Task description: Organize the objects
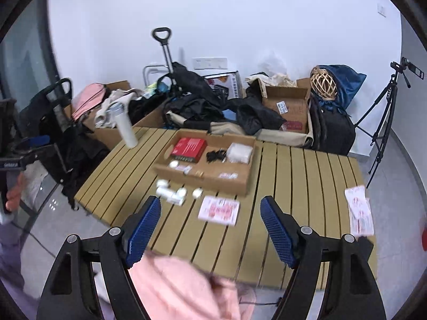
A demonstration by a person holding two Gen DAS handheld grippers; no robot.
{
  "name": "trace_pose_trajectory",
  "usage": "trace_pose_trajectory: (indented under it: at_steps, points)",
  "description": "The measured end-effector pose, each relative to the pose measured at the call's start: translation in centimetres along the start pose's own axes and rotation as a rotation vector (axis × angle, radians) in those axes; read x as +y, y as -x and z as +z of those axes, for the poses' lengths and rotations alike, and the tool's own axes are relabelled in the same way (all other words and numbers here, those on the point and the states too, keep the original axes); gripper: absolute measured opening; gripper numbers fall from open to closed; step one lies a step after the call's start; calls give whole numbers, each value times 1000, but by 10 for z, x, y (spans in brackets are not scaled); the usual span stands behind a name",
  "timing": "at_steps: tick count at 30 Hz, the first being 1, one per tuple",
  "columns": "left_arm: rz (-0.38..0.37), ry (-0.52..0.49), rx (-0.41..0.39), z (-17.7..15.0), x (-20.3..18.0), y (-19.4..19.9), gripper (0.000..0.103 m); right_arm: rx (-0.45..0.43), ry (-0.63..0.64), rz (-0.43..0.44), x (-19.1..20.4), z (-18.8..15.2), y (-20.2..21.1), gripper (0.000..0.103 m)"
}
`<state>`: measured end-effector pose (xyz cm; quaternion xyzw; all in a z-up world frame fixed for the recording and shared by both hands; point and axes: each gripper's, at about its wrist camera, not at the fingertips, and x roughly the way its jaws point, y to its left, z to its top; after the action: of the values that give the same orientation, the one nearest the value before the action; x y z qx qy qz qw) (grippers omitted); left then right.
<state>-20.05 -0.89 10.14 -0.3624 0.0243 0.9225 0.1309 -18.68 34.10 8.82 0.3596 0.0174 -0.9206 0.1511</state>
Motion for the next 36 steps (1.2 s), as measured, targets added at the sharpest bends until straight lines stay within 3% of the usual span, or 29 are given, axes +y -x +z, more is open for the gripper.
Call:
trace_pose_trajectory:
  at_steps: [4, 7, 10, 13, 16, 19, 22, 27, 30, 31, 34, 36]
  points:
    - [7, -15, -13, -64, -5, 10, 103, -16, -3, -5, 14, -62, 16, 81]
    - [-16, -6, 24, -93, -6, 5, 103, 24, -20, -27, 18, -96, 15, 81]
    - [-17, -9, 52, -99, -6, -2, 103, 36, -27, -33, 16, -107, 11, 81]
    - [-31, -4, 50, -93, -8, -14, 103, -26, -95, -62, 3, -105, 13, 81]
    - [-119, 16, 44, -83, -14, -45, 103, -43, -149, -39, -11, -98, -2, 81]
    - [-171, 70, 57, -72, -28, -92, 103, -13, -152, -6, -20, -90, -36, 81]
    - [-204, 62, 80, -62, -54, -147, 103, 29, -143, -16, -31, -84, -76, 81]
    - [-207, 56, 156, -48, -88, -236, 96, 105, -168, -9, -56, -76, -151, 80]
    - [-260, 76, 202, -46, -100, -286, 94, 150, -179, -6, -69, -72, -201, 74]
    - [-272, 75, 210, -47, -104, -304, 91, 171, -185, -6, -75, -72, -222, 73]
    - [-252, 81, 259, -48, -110, -347, 68, 221, -207, 10, -87, -72, -271, 63]
    - [-283, 93, 285, -49, -112, -366, 62, 230, -203, 16, -90, -72, -296, 56]
